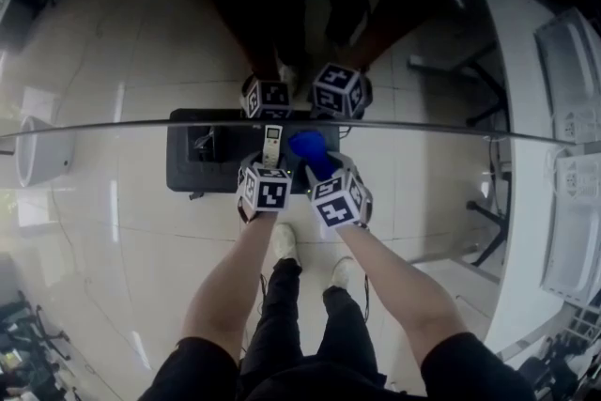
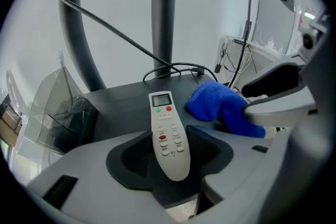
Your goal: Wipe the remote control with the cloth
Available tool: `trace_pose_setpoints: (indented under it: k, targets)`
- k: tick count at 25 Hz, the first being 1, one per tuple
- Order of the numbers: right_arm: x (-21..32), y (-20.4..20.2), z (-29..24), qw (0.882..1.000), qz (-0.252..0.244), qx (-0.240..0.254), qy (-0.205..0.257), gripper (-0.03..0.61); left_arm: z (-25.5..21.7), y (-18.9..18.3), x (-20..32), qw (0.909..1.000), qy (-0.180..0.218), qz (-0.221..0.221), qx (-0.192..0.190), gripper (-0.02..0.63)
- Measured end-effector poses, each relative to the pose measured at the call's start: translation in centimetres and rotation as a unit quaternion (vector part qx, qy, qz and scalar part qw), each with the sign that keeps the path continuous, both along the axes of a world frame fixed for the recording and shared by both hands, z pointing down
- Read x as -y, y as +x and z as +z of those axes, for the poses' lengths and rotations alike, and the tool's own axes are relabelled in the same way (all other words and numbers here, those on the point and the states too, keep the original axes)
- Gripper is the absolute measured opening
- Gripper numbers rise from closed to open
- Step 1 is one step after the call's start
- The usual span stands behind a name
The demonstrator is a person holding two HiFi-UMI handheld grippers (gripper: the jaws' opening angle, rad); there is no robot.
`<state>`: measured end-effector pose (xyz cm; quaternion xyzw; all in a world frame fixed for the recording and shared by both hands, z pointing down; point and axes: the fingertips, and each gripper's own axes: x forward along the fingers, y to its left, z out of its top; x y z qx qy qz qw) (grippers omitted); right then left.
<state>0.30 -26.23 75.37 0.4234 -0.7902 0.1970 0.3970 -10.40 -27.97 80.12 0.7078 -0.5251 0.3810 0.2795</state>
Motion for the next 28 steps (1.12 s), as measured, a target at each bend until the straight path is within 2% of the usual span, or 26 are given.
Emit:
trace_pose_setpoints:
  k: [2,7,11,15,19,22,24,28]
  targets:
    - [0.6,0.1,1.4,1.000,-0.001,-0.018,-0.014,0.206,-0.4,0.0,-0.2,1.0000,0.005,0.004,0.001,0.209]
    - [0.9,-0.4,4.1,0.998,0.000,-0.042,-0.046,0.206,-2.1,-0.7,-1.6,0.9996,0.028,0.011,-0.004,0.209]
    - [1.4,-0.1,3.1,0.999,0.007,-0.040,-0.034,0.138,-4.3,-1.0,-2.8,0.9987,0.046,0.021,-0.010,0.209]
    - [0.0,0.1,-1.3,1.000,0.008,0.001,-0.010,0.124,-8.0,-0.9,-4.4,0.9963,0.074,0.043,-0.006,0.209]
    - [-3.0,0.0,-10.4,0.996,-0.018,0.062,0.055,0.118,-13.3,0.4,-7.1,0.9899,0.111,0.088,0.005,0.209]
    - [-6.2,-0.1,-18.5,0.988,-0.068,0.102,0.097,0.117,-18.0,2.0,-9.7,0.9827,0.134,0.127,0.021,0.209]
    - [-8.9,-0.8,-23.0,0.978,-0.130,0.118,0.112,0.117,-21.2,3.3,-11.4,0.9752,0.153,0.156,0.038,0.209]
    - [-13.9,-2.0,-29.2,0.954,-0.252,0.107,0.120,0.117,-27.1,6.0,-14.2,0.9562,0.192,0.206,0.078,0.209]
